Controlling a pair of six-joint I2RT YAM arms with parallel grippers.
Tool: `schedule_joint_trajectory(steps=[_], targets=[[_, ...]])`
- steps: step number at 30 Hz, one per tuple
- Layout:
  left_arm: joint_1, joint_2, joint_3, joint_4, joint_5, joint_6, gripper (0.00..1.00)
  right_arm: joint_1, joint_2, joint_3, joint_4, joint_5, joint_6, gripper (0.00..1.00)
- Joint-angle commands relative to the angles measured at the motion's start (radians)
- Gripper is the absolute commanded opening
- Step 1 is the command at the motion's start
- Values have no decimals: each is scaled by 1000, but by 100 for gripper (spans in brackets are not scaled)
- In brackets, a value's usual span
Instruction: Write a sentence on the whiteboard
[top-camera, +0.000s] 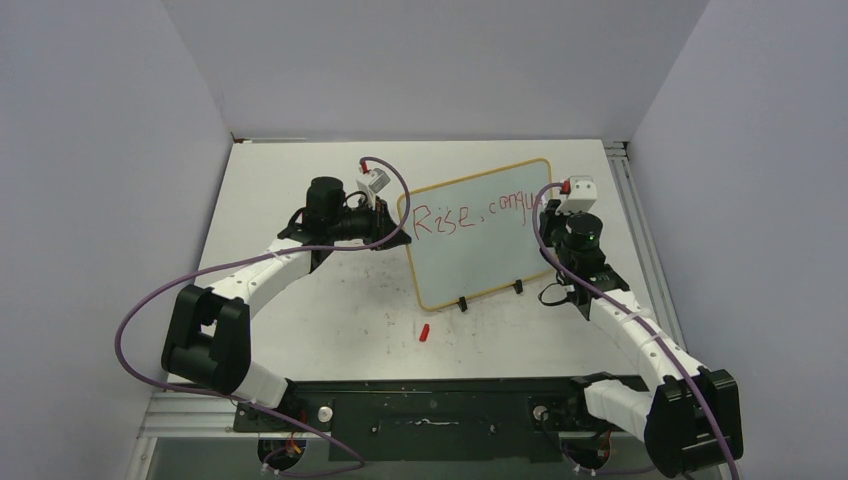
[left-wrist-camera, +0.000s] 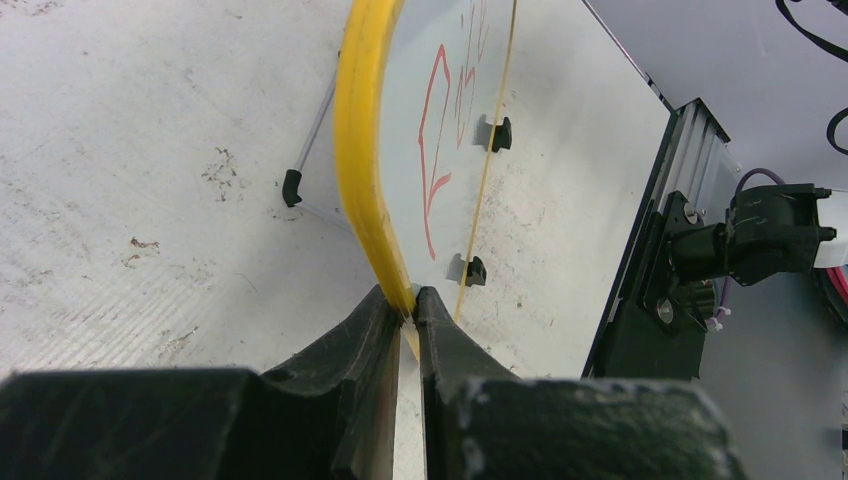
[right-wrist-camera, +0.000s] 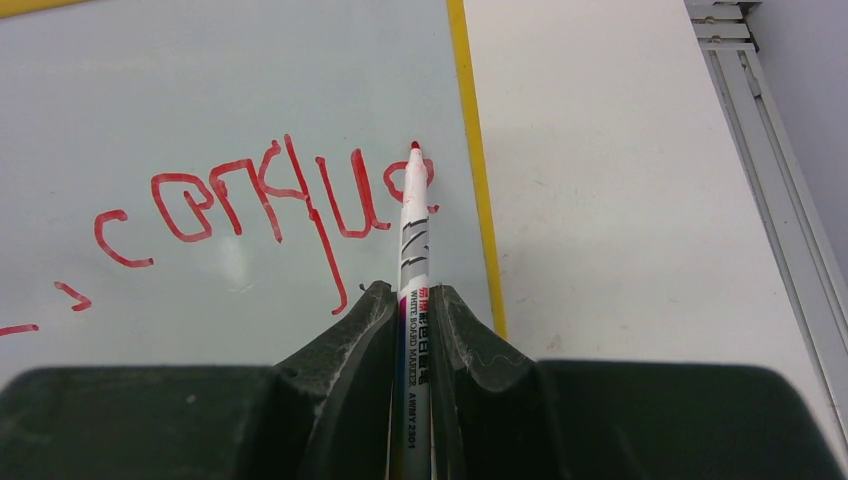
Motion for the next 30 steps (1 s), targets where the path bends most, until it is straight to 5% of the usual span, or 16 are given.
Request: schedule_joint_trajectory(steps=[1, 30], targets=[[-2, -41, 43, 27, 6, 26, 0, -6, 6, 46, 59, -1, -12, 5], [-3, -51, 40, 30, 11, 21, 0, -11, -43, -38, -24, 37, 40, 5]])
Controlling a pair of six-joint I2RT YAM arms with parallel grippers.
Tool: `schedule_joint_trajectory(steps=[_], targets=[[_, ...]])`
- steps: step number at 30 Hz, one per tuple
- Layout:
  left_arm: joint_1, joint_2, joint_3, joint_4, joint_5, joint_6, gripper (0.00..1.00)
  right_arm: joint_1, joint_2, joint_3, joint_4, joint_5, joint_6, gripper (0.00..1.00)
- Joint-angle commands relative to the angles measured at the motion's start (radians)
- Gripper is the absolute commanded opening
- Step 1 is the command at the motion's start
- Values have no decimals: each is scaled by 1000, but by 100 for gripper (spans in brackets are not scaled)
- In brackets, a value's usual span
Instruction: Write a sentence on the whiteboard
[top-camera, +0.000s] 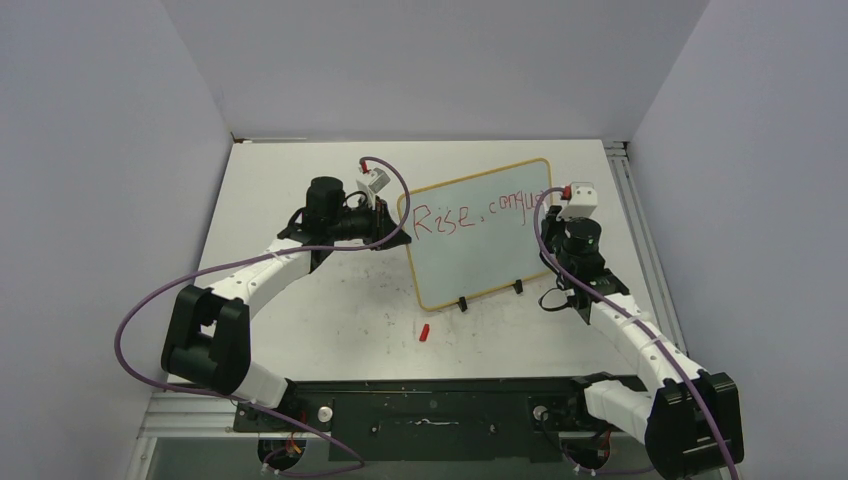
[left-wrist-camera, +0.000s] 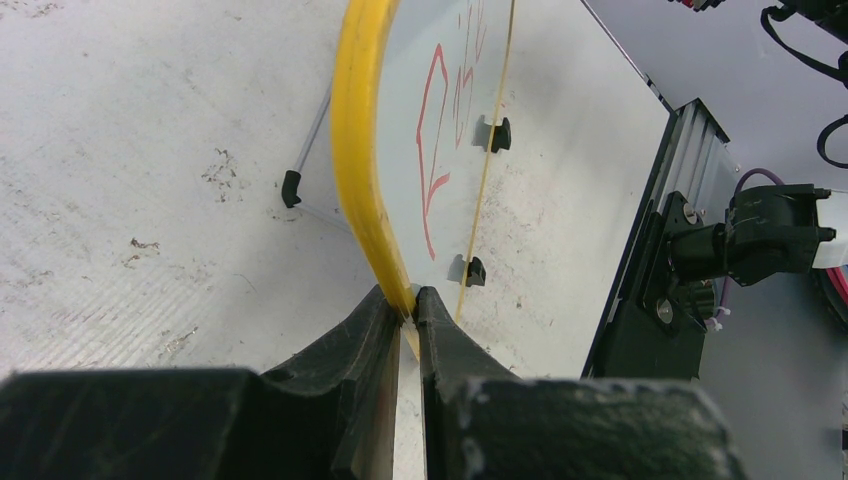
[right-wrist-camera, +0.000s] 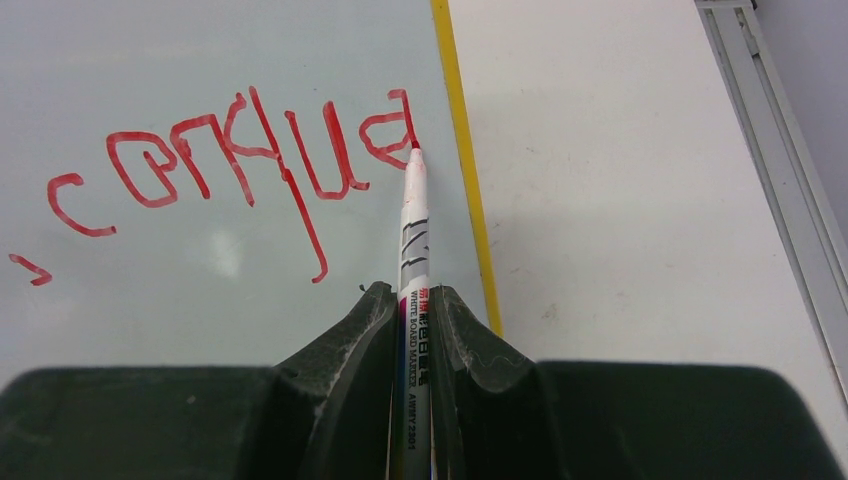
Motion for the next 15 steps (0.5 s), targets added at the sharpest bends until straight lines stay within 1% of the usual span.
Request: schedule_joint_trajectory(steps=[1, 15], targets=[[-3, -49, 41, 30, 11, 21, 0, -8, -33, -12, -4, 17, 22, 5], [-5, -53, 40, 33, 11, 21, 0, -7, -43, -19, -8, 23, 30, 5]])
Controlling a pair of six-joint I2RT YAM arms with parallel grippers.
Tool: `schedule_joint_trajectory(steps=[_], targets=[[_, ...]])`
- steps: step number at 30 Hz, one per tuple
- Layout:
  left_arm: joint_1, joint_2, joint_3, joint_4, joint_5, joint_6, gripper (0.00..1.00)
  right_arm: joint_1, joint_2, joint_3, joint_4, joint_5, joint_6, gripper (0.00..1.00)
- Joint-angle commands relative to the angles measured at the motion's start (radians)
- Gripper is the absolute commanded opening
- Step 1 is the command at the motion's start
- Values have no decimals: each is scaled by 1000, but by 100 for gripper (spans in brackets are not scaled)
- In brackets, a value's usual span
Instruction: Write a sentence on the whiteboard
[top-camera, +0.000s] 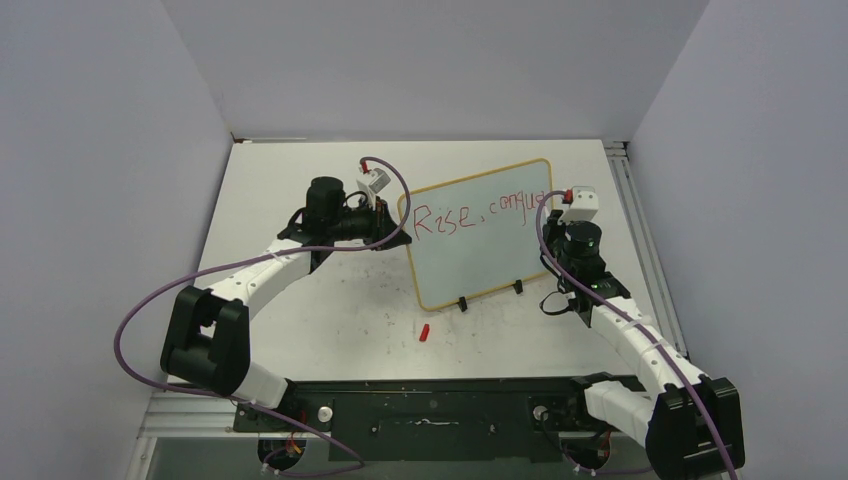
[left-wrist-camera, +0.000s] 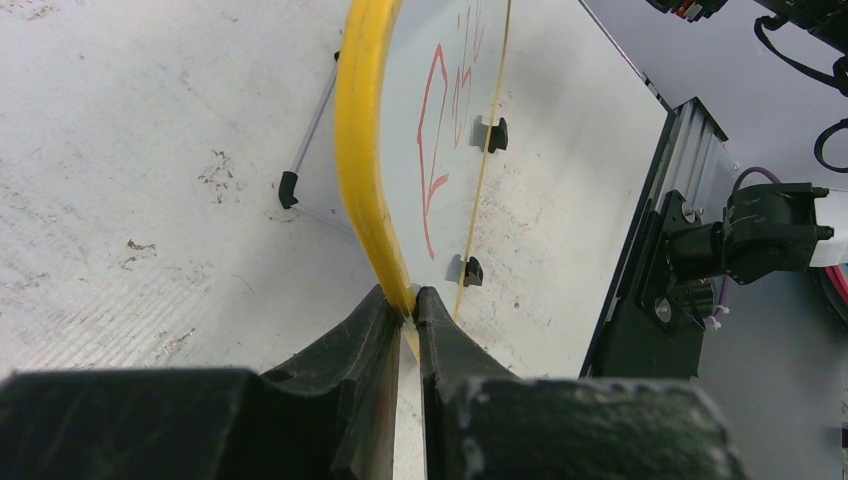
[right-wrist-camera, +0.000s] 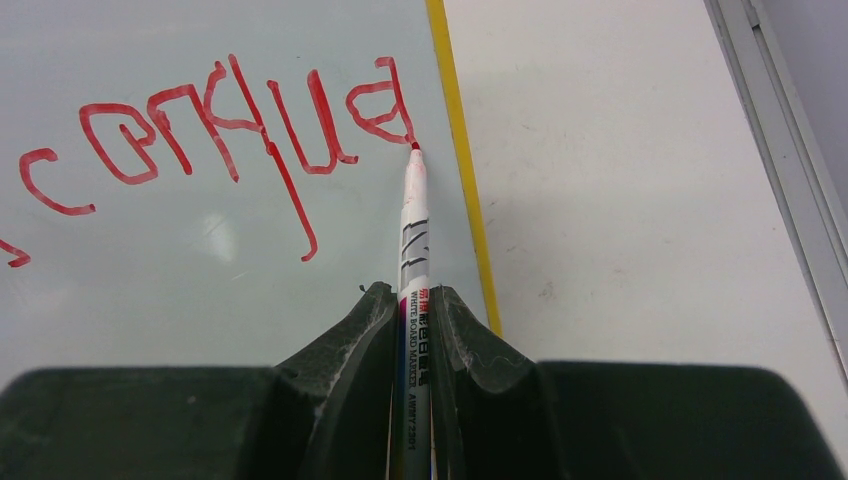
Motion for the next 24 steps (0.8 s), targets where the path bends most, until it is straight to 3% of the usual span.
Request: schedule_joint_trajectory(steps=[1, 24], targets=[[-1, -46, 40, 33, 11, 21, 0, -4, -16, 6, 36, 16, 10, 5], [-1, -37, 43, 28, 6, 28, 0, -17, 68, 100, 105, 7, -36, 5]])
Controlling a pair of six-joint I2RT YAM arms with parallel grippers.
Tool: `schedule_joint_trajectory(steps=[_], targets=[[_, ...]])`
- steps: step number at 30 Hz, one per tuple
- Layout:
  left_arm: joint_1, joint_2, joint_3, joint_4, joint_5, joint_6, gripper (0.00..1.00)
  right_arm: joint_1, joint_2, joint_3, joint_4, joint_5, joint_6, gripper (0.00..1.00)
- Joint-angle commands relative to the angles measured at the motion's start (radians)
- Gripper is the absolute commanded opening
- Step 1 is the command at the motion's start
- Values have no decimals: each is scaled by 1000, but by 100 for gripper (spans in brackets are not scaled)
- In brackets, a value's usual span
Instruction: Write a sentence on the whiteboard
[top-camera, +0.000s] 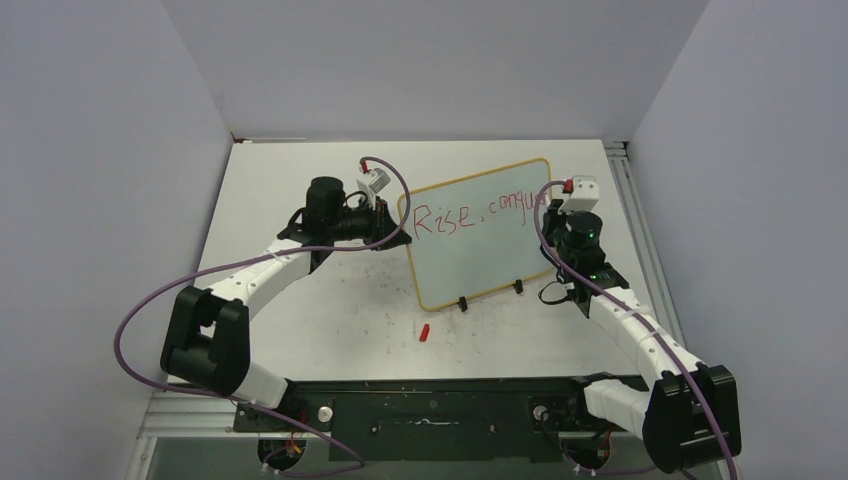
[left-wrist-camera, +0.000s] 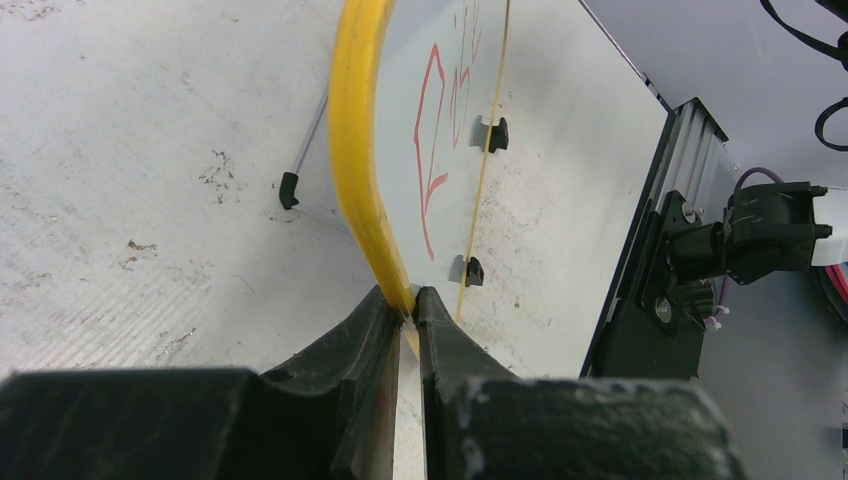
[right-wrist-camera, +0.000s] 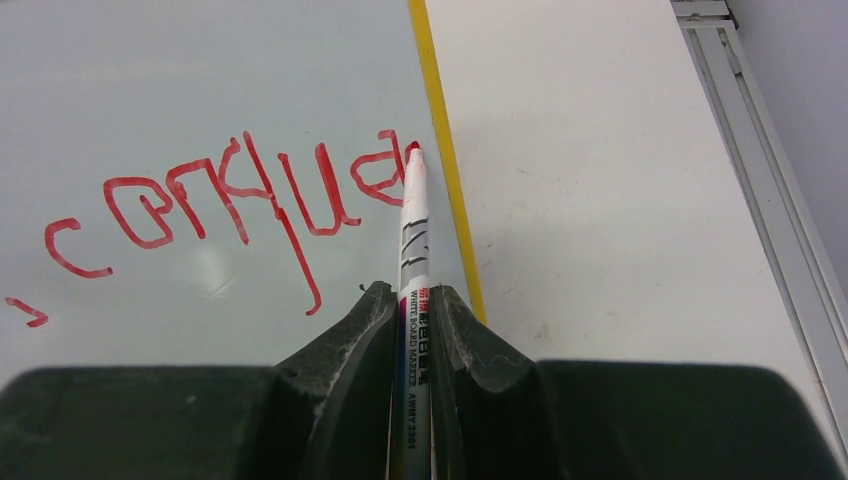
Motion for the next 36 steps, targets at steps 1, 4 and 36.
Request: schedule_joint_trajectory(steps=[1, 4, 36], targets=[[-1, -38, 43, 27, 6, 28, 0, -12, 13, 45, 59, 9, -12, 5], [-1, -37, 43, 28, 5, 28, 0, -17, 19, 49, 59, 18, -11, 5], [6, -14, 50, 4, 18, 33, 0, -18, -155, 65, -48, -98, 53, 5]])
